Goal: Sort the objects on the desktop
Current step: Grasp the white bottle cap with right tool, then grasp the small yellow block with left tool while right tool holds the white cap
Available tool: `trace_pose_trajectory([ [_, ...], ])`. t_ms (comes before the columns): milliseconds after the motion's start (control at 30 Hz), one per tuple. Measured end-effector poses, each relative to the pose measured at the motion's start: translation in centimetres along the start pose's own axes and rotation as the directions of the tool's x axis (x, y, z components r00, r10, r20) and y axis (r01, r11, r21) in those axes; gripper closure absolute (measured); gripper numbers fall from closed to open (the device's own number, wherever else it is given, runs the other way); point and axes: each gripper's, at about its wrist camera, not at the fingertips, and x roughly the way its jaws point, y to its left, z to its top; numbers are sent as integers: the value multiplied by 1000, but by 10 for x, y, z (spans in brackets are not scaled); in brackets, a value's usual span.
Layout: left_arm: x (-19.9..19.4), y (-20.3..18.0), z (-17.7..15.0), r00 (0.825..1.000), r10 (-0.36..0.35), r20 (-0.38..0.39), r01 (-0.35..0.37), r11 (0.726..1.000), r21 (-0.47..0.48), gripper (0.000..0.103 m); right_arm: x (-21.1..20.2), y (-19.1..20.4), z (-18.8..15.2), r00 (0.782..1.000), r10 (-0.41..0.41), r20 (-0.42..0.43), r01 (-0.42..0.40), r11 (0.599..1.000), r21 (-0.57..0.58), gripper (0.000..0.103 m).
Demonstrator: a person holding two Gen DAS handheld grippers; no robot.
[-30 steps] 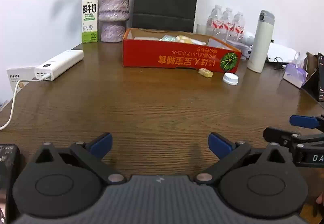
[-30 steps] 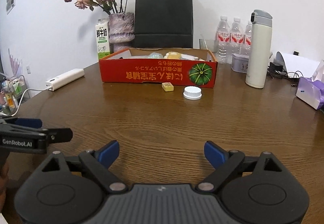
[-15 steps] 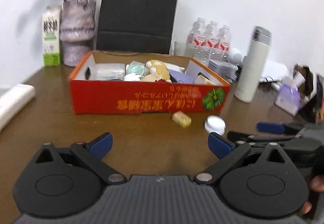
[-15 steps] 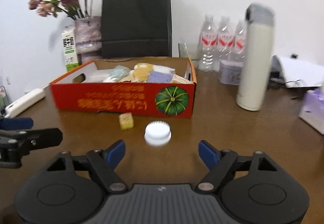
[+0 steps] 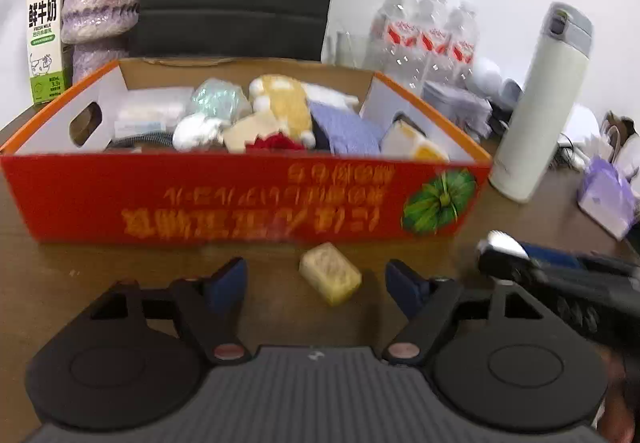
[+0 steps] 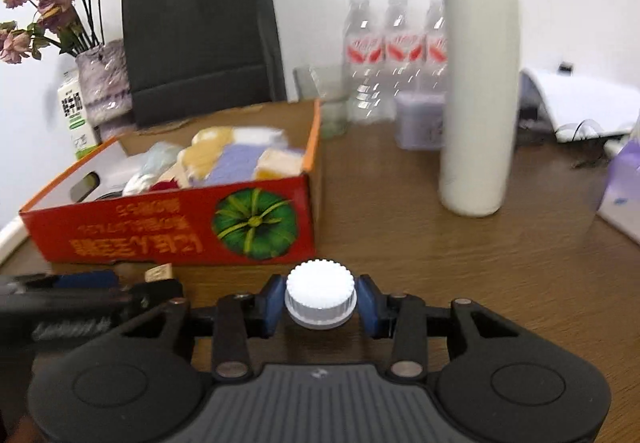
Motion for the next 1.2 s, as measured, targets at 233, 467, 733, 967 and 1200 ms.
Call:
trace_pose_trajectory([
  [233,-16,6,-12,1000,14,22,-12,998,-67,75,-2,16,-3,1000,20,18,-18,995,-98,65],
  [467,-94,35,-58,999,37,24,-34,991,-129,78,-19,43,-9,997,20,75,-2,974,-224,65],
  [733,-195,79,-114,996,82,36,-76,986,-148,87,-80,90,-42,979,204,19,-197,964,-181,65],
  [967,-236,85,-138,994,23,105,-8,991,-135,102,-147,123,-101,971,236,-43,-240,944,-228,65],
  [1200,-231,81,-143,997,15,77,-6,995,-104,37,-180,113,-115,984,179,-14,-177,959,-221,64],
])
